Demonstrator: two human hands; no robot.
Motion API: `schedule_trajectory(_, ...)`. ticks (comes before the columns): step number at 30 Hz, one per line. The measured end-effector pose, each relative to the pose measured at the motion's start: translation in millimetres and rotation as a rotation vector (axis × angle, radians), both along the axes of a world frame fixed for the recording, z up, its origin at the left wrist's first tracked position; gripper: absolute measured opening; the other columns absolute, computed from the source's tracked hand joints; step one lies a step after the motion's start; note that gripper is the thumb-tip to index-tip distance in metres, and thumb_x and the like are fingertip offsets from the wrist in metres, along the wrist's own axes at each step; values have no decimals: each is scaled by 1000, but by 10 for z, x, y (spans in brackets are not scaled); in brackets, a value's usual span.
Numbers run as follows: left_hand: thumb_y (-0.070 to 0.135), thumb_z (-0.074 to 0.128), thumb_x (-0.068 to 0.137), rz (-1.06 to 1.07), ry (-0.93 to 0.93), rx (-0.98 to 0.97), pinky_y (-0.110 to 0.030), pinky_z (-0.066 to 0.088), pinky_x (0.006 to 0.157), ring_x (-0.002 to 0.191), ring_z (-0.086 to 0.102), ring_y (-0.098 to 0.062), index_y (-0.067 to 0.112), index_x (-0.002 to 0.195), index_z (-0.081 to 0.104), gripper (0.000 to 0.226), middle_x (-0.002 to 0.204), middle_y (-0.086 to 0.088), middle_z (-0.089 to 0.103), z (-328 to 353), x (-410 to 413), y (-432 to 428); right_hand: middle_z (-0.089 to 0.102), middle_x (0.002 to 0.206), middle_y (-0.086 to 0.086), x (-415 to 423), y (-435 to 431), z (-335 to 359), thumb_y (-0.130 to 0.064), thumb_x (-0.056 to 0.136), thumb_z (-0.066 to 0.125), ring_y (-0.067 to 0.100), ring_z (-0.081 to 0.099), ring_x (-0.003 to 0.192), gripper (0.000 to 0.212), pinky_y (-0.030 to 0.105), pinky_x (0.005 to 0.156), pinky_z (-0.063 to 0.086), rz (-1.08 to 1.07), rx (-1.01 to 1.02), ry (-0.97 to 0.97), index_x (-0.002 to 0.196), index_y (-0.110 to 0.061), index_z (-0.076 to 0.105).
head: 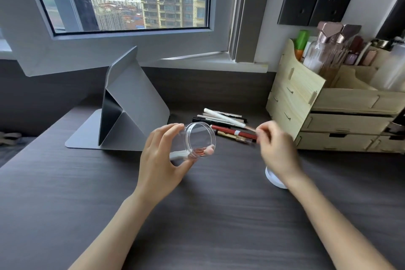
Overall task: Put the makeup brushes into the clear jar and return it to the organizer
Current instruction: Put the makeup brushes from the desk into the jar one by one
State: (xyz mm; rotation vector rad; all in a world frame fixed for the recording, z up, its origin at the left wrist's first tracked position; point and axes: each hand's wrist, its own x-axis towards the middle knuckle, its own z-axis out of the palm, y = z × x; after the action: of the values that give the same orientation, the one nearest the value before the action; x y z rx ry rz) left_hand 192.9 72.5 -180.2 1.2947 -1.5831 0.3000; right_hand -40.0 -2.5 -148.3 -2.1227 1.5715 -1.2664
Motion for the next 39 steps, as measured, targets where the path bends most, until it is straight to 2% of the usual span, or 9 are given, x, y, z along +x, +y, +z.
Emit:
schedule_trajectory(6, 27, 87, 63, 29, 5, 9, -12, 33, 96, 110, 50, -17, 17, 122, 49, 71, 118, -3, 58, -13, -10, -15, 57, 61, 3, -374, 678, 614, -22, 83, 53, 20, 53, 63, 14, 22, 52, 37, 153, -118, -86, 72, -19, 60)
schedule_trajectory(11, 30, 87, 64, -19, -43, -12, -11, 31, 99, 110, 51, -18, 16, 122, 49, 71, 121, 0, 55, -12, -52, 9, 56, 56, -15, -3, 760, 502, -22, 80, 59, -2, 51, 57, 11, 7, 54, 34, 251, -148, 10, 73, -17, 66)
schedule_trajectory(14, 37, 74, 71, -80, -75, -26, -12, 31, 100, 111, 50, -19, 16, 123, 47, 62, 123, 3, 50, -13, -75, 28, 66, 64, -7, 332, 750, 298, -28, 79, 63, 4, 54, 61, 14, 22, 59, 43, 353, -183, 75, 74, -18, 72)
schedule_trajectory(18, 39, 68, 75, -78, -80, -17, -11, 29, 101, 111, 51, -20, 15, 123, 46, 57, 123, 1, 51, -25, -69, 27, 51, 65, -2, 509, 722, 140, -37, 89, 47, 19, 50, 63, 31, 34, 53, 44, 348, -275, 289, 83, -23, 73)
schedule_trajectory(21, 33, 79, 70, -46, -68, -33, -13, 32, 99, 110, 51, -20, 15, 122, 47, 64, 122, 3, 51, -20, -58, 7, 50, 72, -10, 395, 603, 135, -34, 91, 45, 14, 52, 72, 32, 27, 65, 42, 452, -157, 48, 96, -20, 73)
schedule_trajectory(24, 29, 87, 64, -8, -63, -58, -18, 37, 96, 108, 52, -21, 14, 121, 49, 70, 120, 0, 54, -17, -48, -6, 64, 76, -1, 217, 221, 16, -21, 89, 52, 20, 60, 75, 23, 31, 67, 44, 175, -167, -17, 87, -10, 73)
schedule_trajectory(27, 29, 87, 64, 9, -62, -68, -16, 35, 97, 108, 52, -22, 14, 122, 49, 70, 119, -2, 56, -17, -41, -11, 70, 91, 12, 122, -190, -181, -11, 87, 58, 33, 60, 86, 14, 33, 72, 44, -31, -110, 200, 93, -7, 70)
schedule_trajectory(33, 29, 86, 64, 63, -39, -53, -15, 34, 96, 105, 53, -24, 15, 120, 49, 69, 116, -8, 61, -3, 13, -20, 64, 108, 9, 145, -515, -346, -30, 89, 55, 29, 51, 101, 28, 37, 82, 42, -121, 49, 660, 109, -11, 62)
schedule_trajectory(39, 30, 82, 66, 121, 0, -54, -12, 28, 98, 106, 52, -24, 11, 119, 52, 64, 115, -11, 62, 23, 38, -26, 67, 99, 7, 60, -405, -326, -25, 89, 56, 27, 53, 96, 19, 36, 76, 43, -41, 40, 469, 97, -11, 66)
